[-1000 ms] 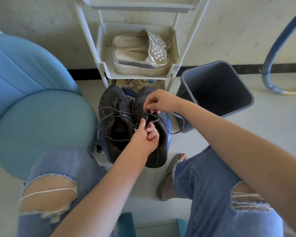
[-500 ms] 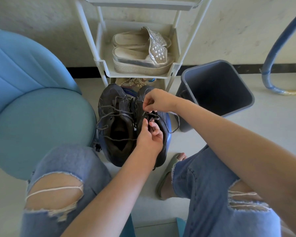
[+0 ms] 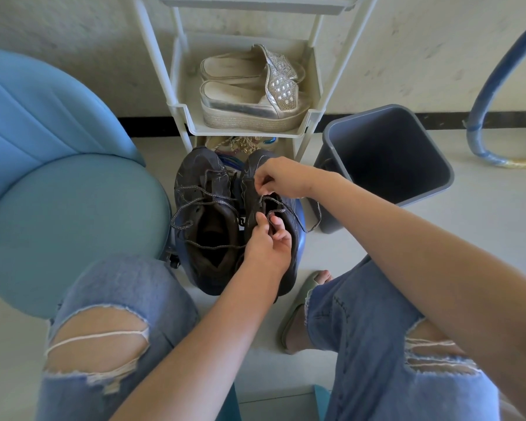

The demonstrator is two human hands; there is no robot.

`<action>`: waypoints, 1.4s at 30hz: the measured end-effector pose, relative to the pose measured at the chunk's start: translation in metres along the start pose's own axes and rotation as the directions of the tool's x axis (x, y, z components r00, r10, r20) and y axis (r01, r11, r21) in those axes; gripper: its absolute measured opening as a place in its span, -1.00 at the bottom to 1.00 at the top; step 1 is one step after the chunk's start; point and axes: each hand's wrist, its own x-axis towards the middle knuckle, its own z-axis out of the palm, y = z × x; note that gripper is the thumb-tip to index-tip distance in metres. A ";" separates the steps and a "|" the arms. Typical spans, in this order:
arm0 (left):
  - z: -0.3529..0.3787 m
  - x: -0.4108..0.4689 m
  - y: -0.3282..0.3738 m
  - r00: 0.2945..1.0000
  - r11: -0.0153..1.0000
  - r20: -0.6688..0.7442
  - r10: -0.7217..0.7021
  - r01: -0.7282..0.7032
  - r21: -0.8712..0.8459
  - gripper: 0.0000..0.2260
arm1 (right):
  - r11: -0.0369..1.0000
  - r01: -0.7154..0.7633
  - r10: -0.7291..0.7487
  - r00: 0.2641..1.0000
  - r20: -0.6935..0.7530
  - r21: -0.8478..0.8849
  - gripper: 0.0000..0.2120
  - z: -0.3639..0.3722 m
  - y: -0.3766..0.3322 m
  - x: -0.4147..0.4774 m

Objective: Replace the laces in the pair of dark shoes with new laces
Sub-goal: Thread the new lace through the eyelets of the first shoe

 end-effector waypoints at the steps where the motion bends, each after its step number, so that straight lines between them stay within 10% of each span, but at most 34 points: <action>1: 0.000 0.000 0.000 1.000 1.000 0.002 0.002 -0.002 0.000 -0.79 | 1.000 0.005 -0.005 1.000 0.009 0.001 -0.88 -0.001 0.001 0.000; 42: -0.001 -0.004 0.006 0.997 1.000 0.074 -0.030 0.030 0.005 -0.67 | 0.983 0.183 -0.183 0.983 -0.007 0.019 -0.85 0.002 -0.001 -0.017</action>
